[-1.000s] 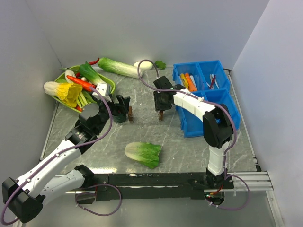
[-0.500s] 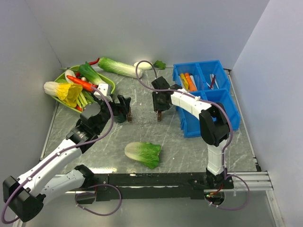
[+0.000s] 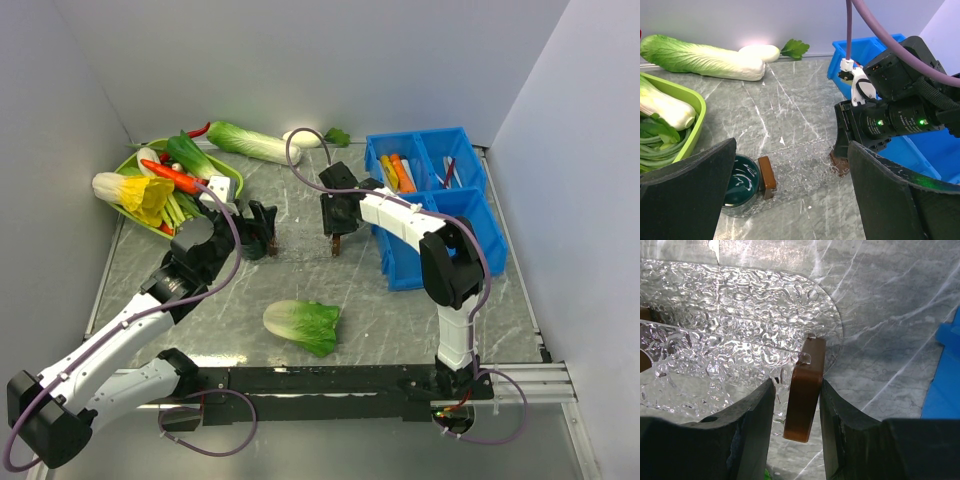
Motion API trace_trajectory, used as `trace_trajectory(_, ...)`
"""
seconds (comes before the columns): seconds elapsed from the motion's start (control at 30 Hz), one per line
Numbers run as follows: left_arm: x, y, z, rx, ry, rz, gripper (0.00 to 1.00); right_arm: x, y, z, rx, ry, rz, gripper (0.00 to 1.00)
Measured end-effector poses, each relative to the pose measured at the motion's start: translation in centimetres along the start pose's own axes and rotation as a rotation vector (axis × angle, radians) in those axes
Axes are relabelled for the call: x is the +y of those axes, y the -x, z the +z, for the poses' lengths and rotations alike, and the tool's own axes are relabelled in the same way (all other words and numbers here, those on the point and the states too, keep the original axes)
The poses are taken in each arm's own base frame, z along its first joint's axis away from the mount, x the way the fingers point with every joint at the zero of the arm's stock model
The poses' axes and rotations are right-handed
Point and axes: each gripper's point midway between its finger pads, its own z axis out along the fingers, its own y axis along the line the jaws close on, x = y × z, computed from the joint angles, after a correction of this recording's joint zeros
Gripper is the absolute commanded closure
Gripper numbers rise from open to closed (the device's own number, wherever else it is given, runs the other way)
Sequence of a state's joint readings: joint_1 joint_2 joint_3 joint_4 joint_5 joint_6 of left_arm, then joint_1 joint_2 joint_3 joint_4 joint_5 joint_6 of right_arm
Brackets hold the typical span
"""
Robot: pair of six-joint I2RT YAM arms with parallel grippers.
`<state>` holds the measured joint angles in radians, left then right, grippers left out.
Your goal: Prepare toiletry sets of a toothbrush and toothpaste on the tray
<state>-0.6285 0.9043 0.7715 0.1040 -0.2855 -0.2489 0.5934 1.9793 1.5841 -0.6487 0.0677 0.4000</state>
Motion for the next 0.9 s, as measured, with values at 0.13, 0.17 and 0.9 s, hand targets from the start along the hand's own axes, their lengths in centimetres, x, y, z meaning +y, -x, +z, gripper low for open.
trace_trajectory(0.13,0.02,-0.13,0.07,0.004,0.001,0.001,0.03,0.02,0.03,0.01,-0.001,0.001,0.001,1.00)
trace_trajectory(0.17,0.02,-0.16,0.07,0.005,0.001,0.002,0.03,0.02,0.03,0.01,-0.001,0.001,0.001,1.00)
trace_trajectory(0.9,0.04,-0.27,0.09,0.008,0.002,0.003,0.04,0.05,0.13,-0.16,0.004,-0.002,0.003,0.64)
